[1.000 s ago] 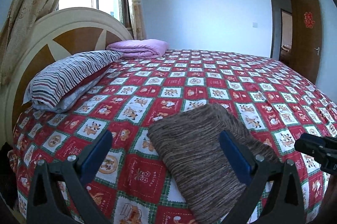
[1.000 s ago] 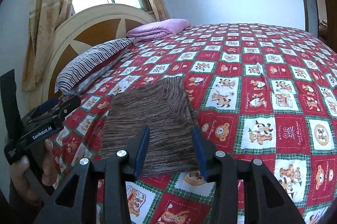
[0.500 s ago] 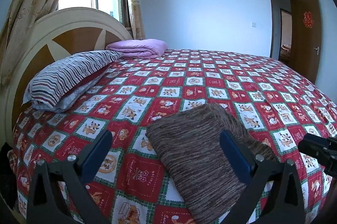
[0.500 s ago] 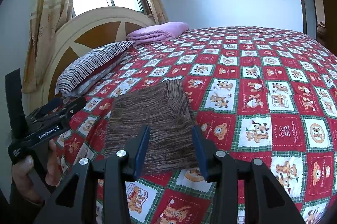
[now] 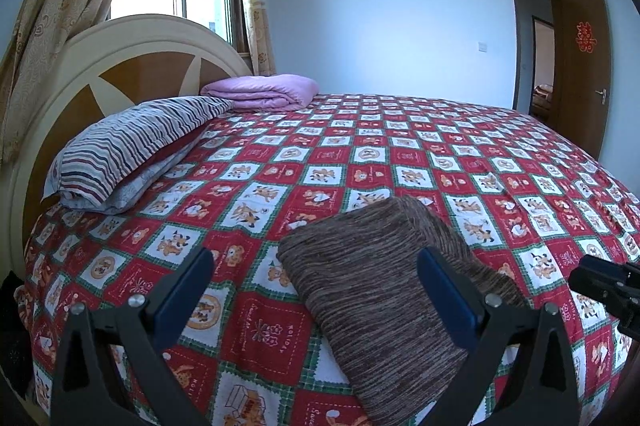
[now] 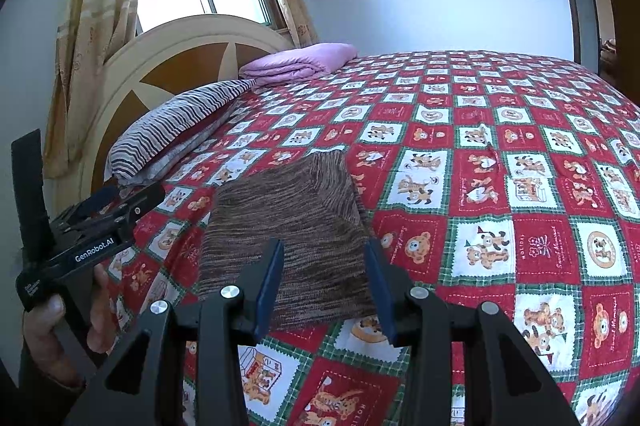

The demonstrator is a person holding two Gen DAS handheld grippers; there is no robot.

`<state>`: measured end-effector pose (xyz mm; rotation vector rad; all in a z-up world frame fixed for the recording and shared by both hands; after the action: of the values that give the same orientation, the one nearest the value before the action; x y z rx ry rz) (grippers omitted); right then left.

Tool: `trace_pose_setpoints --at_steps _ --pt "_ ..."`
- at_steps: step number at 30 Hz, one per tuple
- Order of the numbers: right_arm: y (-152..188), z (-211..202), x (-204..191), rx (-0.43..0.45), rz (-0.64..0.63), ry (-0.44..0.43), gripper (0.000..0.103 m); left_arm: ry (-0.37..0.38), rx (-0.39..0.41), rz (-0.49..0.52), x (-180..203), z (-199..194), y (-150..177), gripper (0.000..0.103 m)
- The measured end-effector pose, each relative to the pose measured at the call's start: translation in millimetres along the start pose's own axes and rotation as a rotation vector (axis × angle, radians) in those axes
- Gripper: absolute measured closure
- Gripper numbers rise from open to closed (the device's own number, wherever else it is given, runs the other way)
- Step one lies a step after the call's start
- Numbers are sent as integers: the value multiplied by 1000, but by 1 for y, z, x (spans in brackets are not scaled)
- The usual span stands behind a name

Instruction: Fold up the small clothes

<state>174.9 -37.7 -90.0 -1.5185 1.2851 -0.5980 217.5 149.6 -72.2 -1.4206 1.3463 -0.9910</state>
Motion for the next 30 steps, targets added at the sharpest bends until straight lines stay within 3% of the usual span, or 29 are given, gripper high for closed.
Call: trace_pose_setpoints --at_steps 30 --pt "-3 -2 2 13 2 8 60 -1 4 3 3 -4 0 0"
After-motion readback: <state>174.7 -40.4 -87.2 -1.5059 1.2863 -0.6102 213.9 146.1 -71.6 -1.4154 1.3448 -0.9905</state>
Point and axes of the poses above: each gripper's, at about its wrist camera, not at the fingertips, and z roughly the way its jaws point, x to its right, y to its underside, the point moved 7 cm from there along z, roughly the way its jaws point, and after that the axes turned 13 degrees about x, right-handed, at the moved point
